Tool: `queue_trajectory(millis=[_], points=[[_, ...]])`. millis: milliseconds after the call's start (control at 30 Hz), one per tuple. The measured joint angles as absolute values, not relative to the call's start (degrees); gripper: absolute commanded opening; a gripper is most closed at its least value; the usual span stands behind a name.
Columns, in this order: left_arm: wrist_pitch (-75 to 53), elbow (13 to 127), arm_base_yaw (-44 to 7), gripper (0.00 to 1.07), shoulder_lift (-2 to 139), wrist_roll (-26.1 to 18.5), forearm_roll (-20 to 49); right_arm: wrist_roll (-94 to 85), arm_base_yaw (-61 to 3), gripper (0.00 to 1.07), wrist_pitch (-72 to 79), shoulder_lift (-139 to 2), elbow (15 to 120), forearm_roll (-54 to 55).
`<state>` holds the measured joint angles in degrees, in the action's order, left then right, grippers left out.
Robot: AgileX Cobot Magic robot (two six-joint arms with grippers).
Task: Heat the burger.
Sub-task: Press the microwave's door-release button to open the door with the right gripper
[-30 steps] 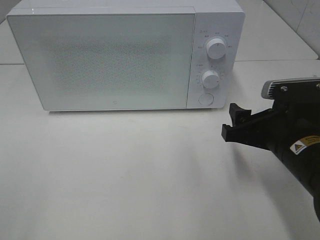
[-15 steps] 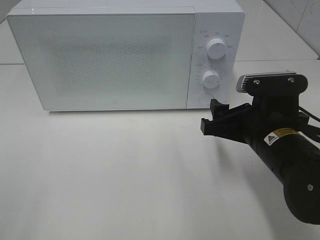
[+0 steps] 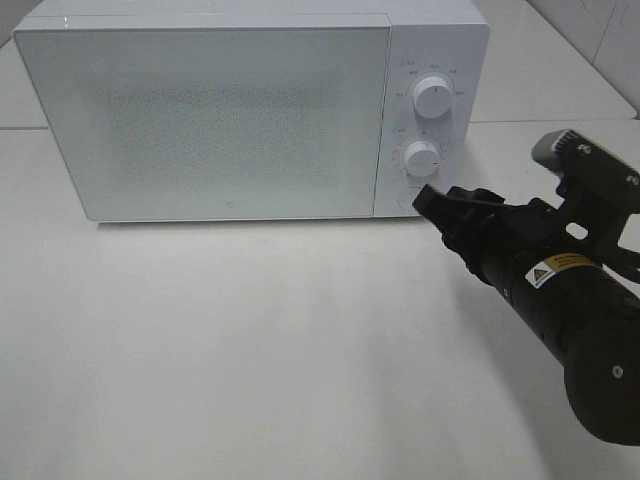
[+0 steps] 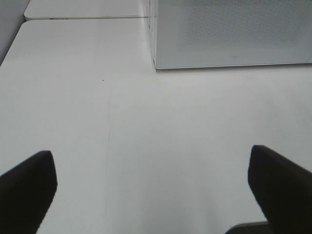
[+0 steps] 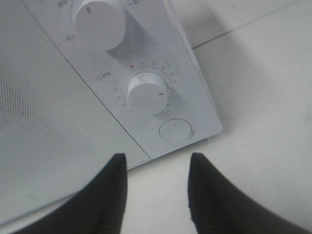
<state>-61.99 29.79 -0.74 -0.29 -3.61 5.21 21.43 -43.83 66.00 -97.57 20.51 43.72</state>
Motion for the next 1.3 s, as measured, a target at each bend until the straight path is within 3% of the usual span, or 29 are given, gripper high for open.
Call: queue_trajectory(millis=[200, 367, 1000, 1300], points=[[-62.0, 29.8, -0.7, 1.00, -0.3, -3.6, 5.2, 46.2, -43.8, 0.06, 66.0, -97.6, 20.5, 43.7], [-62.0, 29.8, -0.7, 1.00, -0.3, -3.6, 5.2, 62.1, -43.8, 0.00, 66.0, -97.6, 20.5, 44.3], [-62.0, 29.8, -0.7, 1.00, -0.3, -3.6, 5.2, 75.2, -43.8, 0.00, 65.7, -100.6, 20.6, 49.7], [-62.0, 29.8, -0.7, 1.00, -0.3, -3.6, 5.2, 77.7, -43.8, 0.00, 66.0, -105.8, 25.7, 49.8]])
